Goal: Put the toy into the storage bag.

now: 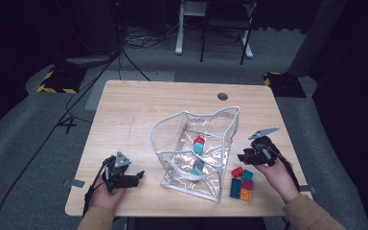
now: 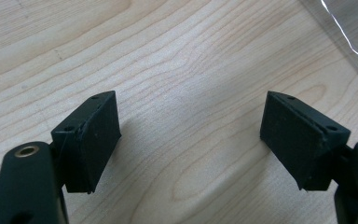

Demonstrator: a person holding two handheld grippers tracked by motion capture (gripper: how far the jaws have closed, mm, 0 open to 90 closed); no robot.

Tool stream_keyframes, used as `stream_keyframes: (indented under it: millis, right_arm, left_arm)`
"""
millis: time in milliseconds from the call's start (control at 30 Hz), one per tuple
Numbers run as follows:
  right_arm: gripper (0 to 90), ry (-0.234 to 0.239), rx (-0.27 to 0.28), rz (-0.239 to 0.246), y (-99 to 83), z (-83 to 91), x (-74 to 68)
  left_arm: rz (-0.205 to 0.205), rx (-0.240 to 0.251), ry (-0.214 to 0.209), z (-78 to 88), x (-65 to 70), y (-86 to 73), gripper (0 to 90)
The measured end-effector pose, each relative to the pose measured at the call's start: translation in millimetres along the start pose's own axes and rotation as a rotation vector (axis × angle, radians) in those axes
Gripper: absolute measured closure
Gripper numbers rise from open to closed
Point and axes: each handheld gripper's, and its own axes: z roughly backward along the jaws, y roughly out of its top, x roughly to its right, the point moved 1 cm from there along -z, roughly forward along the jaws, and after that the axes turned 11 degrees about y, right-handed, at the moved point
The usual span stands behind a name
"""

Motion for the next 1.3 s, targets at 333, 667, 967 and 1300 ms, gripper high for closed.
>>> stream_keyframes:
  millis: [333, 667, 967, 1300]
  right_arm:
    - [58.8, 0.007, 0.048, 0.041, 21.4, 36.9, -10.4]
    - [58.8, 0.027, 0.105, 0.087, 44.4, 73.3, -22.8]
    - [58.8, 0.071, 0.156, 0.131, 66.4, 98.7, -39.7]
    - [58.8, 0.119, 0.204, 0.177, 88.2, 115.9, -58.8]
  left_arm:
    - [0.000, 0.000, 0.000, 0.0, 0.0, 0.0, 20.4]
    - [0.002, 0.001, 0.000, 0.0, 0.2, 0.0, 20.3]
    - [0.000, 0.000, 0.000, 0.0, 0.0, 0.0, 20.3]
    - [0.000, 0.000, 0.000, 0.0, 0.0, 0.0, 20.3]
